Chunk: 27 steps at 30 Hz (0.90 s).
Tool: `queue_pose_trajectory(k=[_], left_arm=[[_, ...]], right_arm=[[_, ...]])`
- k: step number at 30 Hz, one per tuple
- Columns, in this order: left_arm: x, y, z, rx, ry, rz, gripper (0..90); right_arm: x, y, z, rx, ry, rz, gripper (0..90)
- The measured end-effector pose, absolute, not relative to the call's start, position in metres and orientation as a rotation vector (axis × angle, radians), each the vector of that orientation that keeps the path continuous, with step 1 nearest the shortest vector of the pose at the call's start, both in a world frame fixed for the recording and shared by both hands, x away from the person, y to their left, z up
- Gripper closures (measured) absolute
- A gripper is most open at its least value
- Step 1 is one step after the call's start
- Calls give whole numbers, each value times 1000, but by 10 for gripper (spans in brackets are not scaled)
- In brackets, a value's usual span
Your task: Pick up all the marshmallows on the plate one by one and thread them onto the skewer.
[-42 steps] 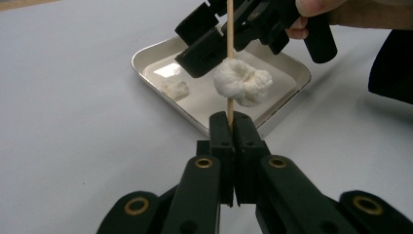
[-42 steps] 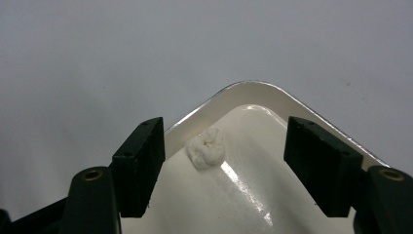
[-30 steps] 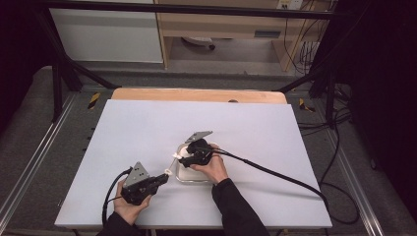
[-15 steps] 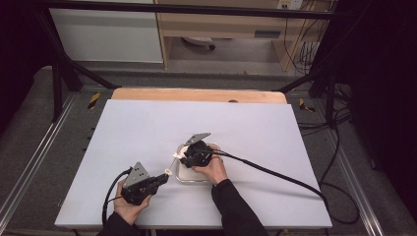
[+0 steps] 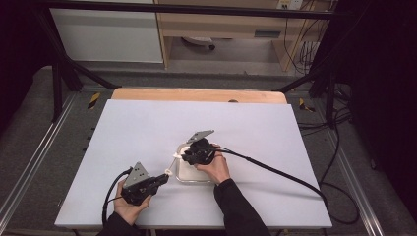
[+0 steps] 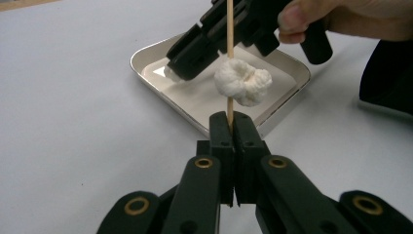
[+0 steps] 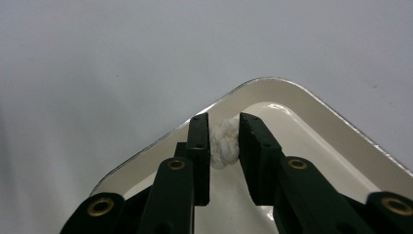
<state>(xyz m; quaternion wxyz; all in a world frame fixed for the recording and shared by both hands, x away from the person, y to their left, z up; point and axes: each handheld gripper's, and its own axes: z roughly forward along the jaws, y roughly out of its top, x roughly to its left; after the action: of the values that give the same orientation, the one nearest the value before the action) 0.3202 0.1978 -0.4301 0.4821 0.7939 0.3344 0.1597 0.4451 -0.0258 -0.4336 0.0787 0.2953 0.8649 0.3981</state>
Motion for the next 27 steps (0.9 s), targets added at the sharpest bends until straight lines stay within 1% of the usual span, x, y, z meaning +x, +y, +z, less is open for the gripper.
queue_pose_trajectory(k=[8,27], left_arm=[[320,197,-430,1937,812,390,885],[319,189,-432,1957,787,383,886]], right_arm=[[439,-44,-411,889,2561,1266,765],[409,-110,-372,887,2412,1574,776]])
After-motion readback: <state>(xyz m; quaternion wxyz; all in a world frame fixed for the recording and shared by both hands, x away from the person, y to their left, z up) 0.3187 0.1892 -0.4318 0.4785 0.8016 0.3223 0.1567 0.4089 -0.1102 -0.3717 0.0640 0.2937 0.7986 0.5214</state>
